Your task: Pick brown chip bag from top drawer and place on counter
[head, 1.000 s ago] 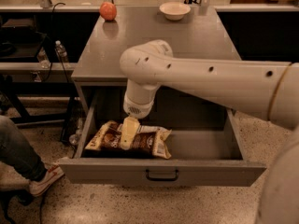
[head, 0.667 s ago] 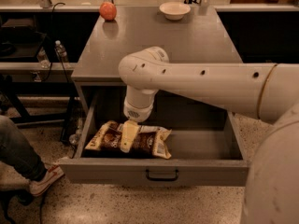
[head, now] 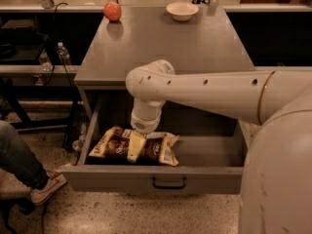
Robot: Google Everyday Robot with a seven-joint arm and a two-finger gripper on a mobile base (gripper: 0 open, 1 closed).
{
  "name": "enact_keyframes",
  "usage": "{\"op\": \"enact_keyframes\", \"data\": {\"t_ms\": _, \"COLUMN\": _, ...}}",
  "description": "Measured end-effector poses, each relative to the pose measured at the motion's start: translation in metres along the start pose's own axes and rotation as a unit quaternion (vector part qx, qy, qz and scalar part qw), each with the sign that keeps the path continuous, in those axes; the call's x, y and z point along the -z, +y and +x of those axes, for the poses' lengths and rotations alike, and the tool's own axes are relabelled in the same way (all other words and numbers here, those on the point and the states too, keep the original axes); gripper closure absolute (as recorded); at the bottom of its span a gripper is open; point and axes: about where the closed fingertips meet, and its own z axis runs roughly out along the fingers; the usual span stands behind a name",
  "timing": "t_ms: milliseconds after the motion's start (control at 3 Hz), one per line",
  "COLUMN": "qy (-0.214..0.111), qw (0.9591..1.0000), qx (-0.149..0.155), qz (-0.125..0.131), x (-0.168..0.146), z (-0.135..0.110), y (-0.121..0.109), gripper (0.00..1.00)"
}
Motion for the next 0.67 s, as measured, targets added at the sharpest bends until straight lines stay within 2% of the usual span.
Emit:
{"op": "enact_keyframes", "data": {"t_ms": 333, "qy": -0.001, "qw": 0.9998, "qx": -0.017, "qz": -0.006, "x": -0.0084, "z": 0.0061, "y": 0.001, "gripper": 0.47}}
{"op": "enact_keyframes", "data": {"t_ms": 667, "qy": -0.015, "qw": 0.9994, "qx": -0.03, "qz": -0.008, "x": -0.0056, "z": 0.0141, "y": 0.0009, "gripper": 0.7}}
